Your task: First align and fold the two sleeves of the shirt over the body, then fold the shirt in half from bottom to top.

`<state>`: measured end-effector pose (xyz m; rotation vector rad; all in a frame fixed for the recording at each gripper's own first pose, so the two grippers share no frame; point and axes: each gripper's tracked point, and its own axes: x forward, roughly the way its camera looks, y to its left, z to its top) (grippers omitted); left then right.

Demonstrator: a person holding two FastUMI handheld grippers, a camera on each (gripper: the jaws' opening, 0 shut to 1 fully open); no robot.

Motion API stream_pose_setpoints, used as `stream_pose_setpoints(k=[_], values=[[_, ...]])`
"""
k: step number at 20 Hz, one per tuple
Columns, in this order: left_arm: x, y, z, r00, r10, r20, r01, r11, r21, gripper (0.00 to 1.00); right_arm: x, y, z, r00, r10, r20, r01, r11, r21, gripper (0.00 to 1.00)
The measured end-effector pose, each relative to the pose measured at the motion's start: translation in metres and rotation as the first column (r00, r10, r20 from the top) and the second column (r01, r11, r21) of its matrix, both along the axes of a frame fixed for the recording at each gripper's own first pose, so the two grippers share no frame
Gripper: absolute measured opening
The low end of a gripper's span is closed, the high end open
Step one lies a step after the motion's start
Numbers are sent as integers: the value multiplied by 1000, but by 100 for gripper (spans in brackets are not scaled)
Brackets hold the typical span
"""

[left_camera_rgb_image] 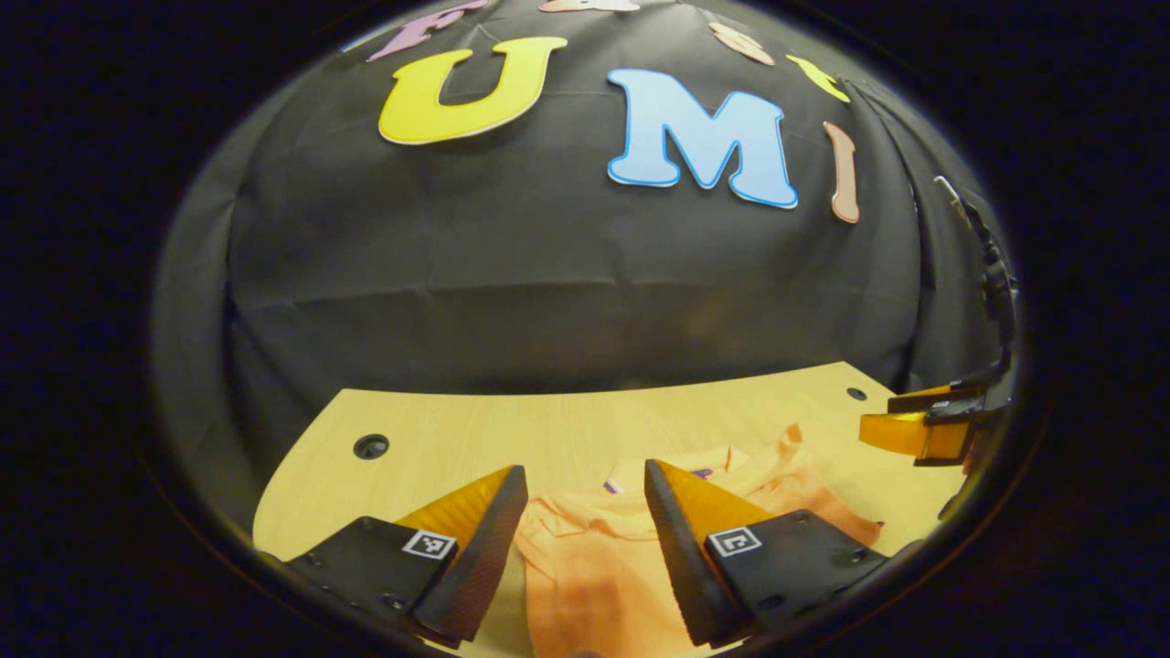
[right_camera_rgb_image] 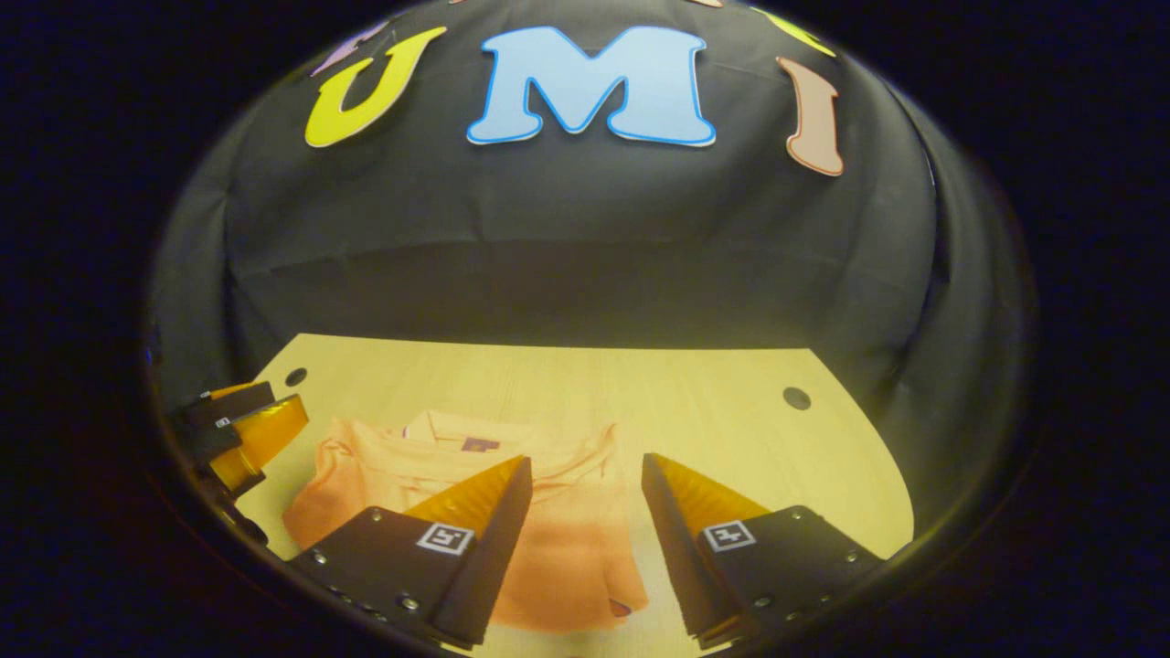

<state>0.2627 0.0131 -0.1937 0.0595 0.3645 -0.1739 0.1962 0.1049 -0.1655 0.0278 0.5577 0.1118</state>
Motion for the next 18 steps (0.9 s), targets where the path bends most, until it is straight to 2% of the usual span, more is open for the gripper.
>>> stream_pose_setpoints(k=[1, 2, 3, 4, 6, 12, 13, 16, 18], values=[[-6, -3, 7, 1000, 2, 13, -2, 1000, -5, 85, -6, -3, 10, 1000, 4, 23, -4, 1000, -4, 78], [-14, -5, 15, 1000, 8, 24, -8, 1000, -6, 87, -14, -5, 20, 999, 13, 47, -13, 1000, -6, 84], [-22, -7, 23, 999, 11, 39, -11, 1000, -5, 87, -21, -7, 31, 997, 19, 70, -18, 1000, -12, 90], [-29, -8, 32, 998, 17, 57, -17, 1000, -2, 86, -29, -11, 40, 995, 23, 92, -21, 1000, -19, 92], [-47, -15, 50, 996, 22, 90, -22, 1000, -8, 84, -45, -17, 57, 991, 34, 130, -29, 999, -39, 92], [-106, -22, 86, 988, 64, 141, -65, 998, 0, 94, -103, -27, 102, 969, 76, 235, -68, 997, -41, 92], [-116, -24, 89, 987, 73, 145, -74, 997, -2, 94, -112, -28, 108, 964, 88, 250, -79, 996, -45, 96], [-147, -33, 96, 984, 84, 154, -80, 996, -32, 92, -138, -34, 117, 949, 118, 292, -100, 992, -77, 96], [-166, -37, 103, 980, 103, 171, -98, 995, -35, 94, -156, -34, 120, 940, 143, 309, -124, 989, -81, 96]])
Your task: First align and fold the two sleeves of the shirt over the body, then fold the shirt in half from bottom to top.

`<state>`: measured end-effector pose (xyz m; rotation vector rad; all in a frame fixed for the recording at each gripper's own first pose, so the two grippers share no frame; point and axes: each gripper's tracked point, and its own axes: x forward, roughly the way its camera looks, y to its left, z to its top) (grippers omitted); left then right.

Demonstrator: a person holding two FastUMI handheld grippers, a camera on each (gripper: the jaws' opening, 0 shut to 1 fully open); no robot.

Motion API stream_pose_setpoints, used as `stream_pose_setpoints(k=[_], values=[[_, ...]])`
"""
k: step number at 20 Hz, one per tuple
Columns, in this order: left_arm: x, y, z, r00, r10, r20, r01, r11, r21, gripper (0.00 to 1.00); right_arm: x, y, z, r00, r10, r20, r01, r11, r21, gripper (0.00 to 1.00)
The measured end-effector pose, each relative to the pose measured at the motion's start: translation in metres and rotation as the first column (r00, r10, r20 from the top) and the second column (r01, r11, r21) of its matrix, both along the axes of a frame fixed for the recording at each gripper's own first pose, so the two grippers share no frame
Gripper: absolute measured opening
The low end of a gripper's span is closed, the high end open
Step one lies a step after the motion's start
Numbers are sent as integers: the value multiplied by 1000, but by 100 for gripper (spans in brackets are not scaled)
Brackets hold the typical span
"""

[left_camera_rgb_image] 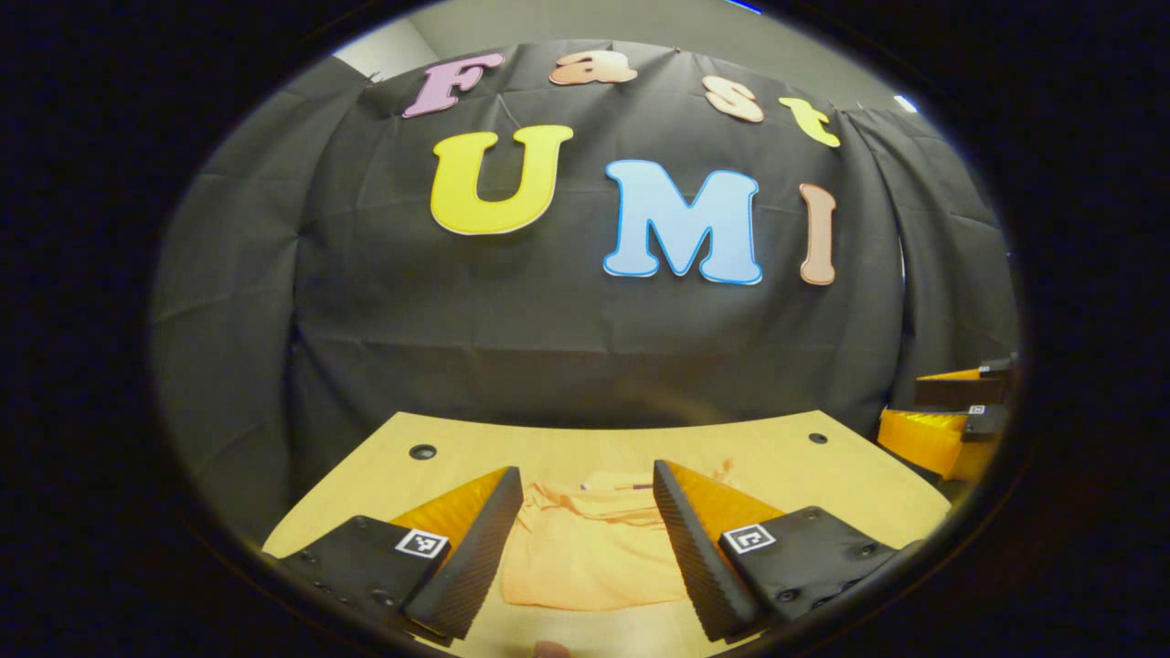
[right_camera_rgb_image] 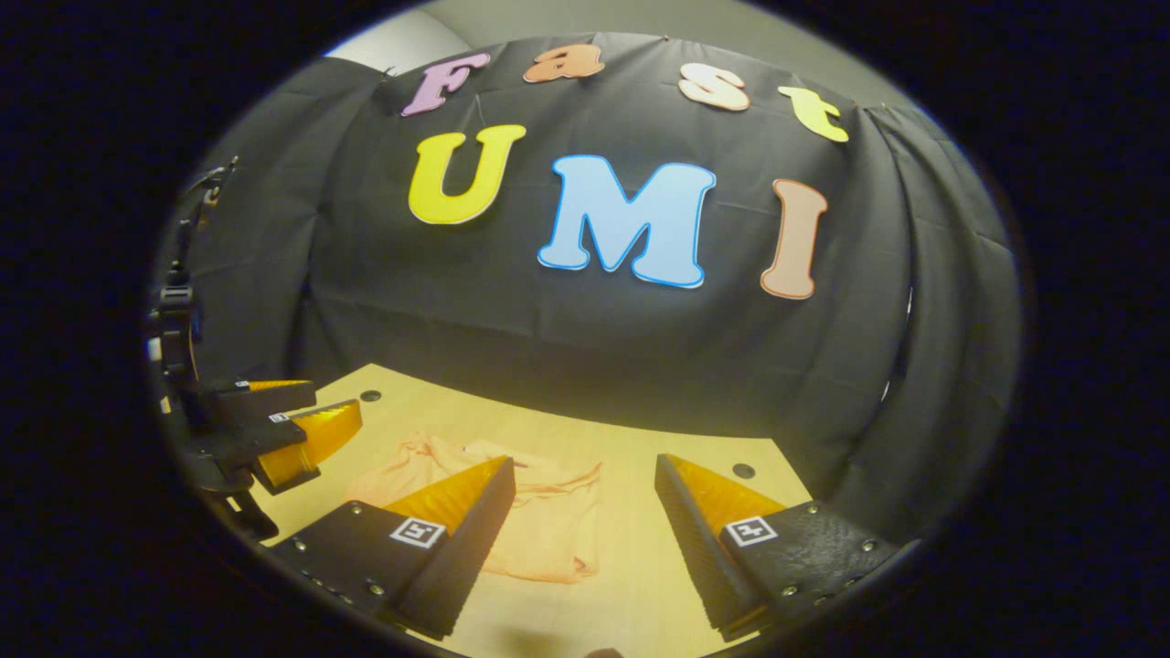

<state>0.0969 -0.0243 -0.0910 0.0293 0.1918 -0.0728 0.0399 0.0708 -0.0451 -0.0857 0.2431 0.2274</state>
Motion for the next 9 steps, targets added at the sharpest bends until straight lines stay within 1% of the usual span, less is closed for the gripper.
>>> stream_pose_setpoints(k=[2, 5, 9], values=[[-18, -5, 8, 1000, 14, 16, -14, 1000, 0, 93, -18, -3, 3, 1000, 22, 11, -22, 1000, -5, 95], [-40, -16, 21, 999, 11, 51, -10, 1000, -14, 94, -38, -8, 13, 998, 35, 54, -35, 999, -9, 95], [-59, -22, 39, 996, 1, 93, -1, 1000, 1, 94, -53, -13, 26, 995, 10, 101, -8, 1000, -15, 95]])
